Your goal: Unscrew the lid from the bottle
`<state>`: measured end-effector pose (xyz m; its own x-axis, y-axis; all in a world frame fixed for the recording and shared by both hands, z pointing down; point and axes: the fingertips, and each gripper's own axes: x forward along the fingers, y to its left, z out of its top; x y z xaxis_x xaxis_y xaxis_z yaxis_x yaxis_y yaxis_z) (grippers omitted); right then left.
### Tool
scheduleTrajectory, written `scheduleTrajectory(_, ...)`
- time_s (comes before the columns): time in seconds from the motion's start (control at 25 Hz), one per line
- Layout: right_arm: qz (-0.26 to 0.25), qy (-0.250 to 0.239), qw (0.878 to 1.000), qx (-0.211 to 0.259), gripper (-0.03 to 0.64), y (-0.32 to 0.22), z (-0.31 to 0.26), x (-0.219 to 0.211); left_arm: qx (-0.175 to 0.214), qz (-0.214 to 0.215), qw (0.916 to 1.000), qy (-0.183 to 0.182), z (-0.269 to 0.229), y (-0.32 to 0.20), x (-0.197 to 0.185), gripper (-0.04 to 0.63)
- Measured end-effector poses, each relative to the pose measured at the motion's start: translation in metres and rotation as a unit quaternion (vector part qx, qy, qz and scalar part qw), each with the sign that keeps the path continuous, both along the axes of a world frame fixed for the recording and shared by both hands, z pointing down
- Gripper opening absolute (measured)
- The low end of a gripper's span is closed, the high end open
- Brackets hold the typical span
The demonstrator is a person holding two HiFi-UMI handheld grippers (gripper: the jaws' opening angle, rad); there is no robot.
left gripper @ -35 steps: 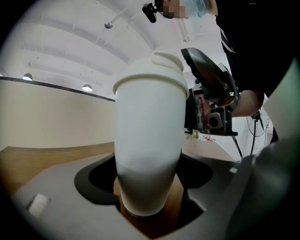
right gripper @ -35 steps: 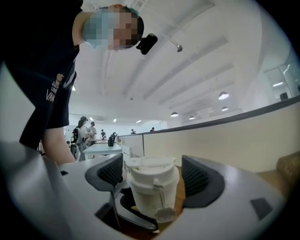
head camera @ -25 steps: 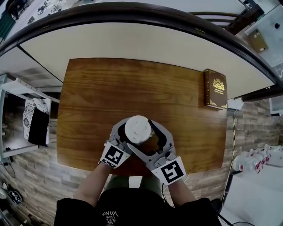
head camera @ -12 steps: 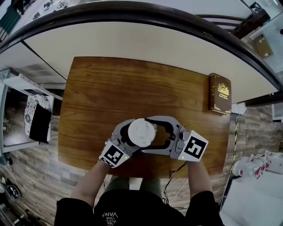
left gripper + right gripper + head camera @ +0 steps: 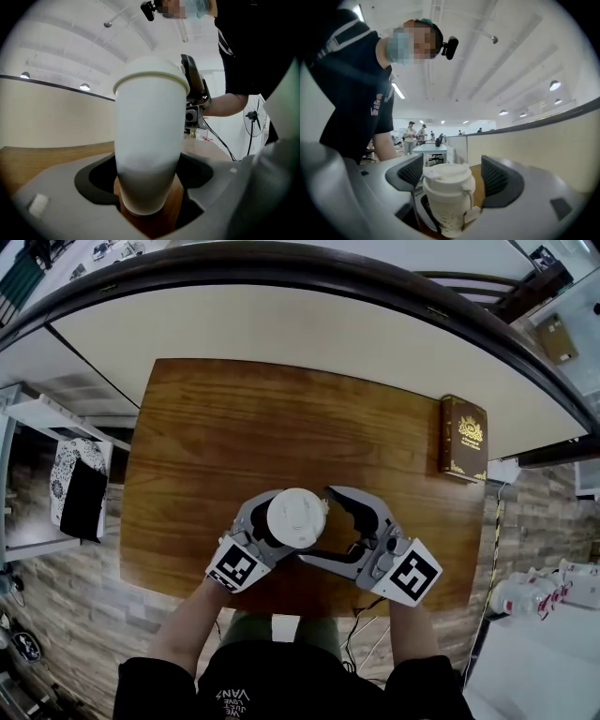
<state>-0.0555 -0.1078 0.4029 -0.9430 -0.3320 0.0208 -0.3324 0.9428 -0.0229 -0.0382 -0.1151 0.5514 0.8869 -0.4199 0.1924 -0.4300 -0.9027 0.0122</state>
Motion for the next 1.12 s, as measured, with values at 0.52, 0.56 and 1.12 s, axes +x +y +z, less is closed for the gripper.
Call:
scheduleTrajectory(0.52,0.202,0.031,0.979,0.023,0.354,-0.001,0.019,-0.016,-0.024,0.005,0.9996,0.013,0.001,0.001,0.001,0.370)
scheduleTrajectory(0.56,0.205,0.034,0.978,0.022,0.354,-0.002,0.021,-0.016,-0.022,0.009,0.9996,0.013,0.001,0.001,0.001,0.370)
scheduleTrajectory(1.12,0.158,0.031,0.987,0.013,0.354,-0.007,0.021,-0.023,-0.016,0.029,0.9994,0.005,0.005,0.001,0.001,0.368)
